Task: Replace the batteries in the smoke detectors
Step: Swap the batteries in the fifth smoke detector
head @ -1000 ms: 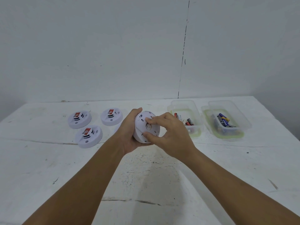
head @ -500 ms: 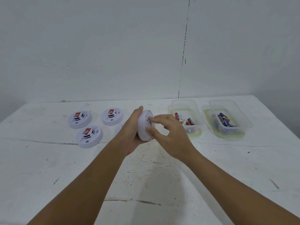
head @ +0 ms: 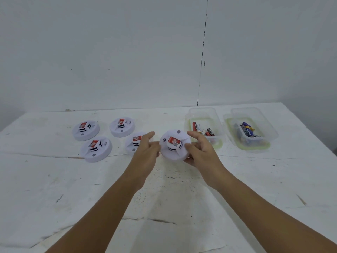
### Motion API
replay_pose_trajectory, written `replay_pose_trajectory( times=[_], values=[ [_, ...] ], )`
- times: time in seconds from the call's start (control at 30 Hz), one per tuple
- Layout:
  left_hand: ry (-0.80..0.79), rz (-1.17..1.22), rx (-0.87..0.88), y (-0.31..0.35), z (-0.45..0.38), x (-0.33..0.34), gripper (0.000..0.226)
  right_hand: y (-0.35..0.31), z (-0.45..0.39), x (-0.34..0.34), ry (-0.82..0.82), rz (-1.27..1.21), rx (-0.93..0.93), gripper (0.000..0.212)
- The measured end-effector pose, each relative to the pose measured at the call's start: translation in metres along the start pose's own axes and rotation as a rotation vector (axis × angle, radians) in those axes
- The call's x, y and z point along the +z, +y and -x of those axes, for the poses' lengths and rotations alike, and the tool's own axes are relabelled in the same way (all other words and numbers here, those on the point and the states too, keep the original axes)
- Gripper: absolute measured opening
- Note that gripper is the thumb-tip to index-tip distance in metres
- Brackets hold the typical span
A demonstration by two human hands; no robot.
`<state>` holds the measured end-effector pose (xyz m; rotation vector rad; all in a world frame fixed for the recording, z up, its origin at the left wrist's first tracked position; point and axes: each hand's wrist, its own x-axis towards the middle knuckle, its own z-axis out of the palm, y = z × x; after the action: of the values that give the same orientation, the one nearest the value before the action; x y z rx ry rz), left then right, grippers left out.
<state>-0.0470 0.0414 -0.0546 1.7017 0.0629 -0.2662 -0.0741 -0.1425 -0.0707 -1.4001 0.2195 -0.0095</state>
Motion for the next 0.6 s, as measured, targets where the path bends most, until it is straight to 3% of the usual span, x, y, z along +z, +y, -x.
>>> replay_pose_trajectory(
  times=[0.1, 0.17, 0.37, 0.43, 0.6],
  values=[
    [-0.007, 0.053, -0.069, -0.002, 0.010, 0.006, 0.026, 0.002, 0.002, 0.001, 0.036, -0.150, 0.059, 0.040],
    [-0.007, 0.152, -0.106, -0.005, 0.015, 0.012, 0.025, 0.003, 0.003, 0.003, 0.022, -0.209, 0.082, 0.040],
    [0.065, 0.316, -0.040, -0.004, 0.010, 0.002, 0.028, 0.004, 0.010, 0.006, -0.104, 0.038, 0.047, 0.035],
    [0.028, 0.251, 0.016, -0.002, 0.008, -0.010, 0.029, 0.000, 0.011, 0.004, -0.153, 0.043, 0.068, 0.030],
    [-0.126, -0.088, 0.137, 0.005, 0.002, -0.026, 0.029, -0.004, 0.007, -0.002, -0.344, 0.168, 0.045, 0.043]
  ],
)
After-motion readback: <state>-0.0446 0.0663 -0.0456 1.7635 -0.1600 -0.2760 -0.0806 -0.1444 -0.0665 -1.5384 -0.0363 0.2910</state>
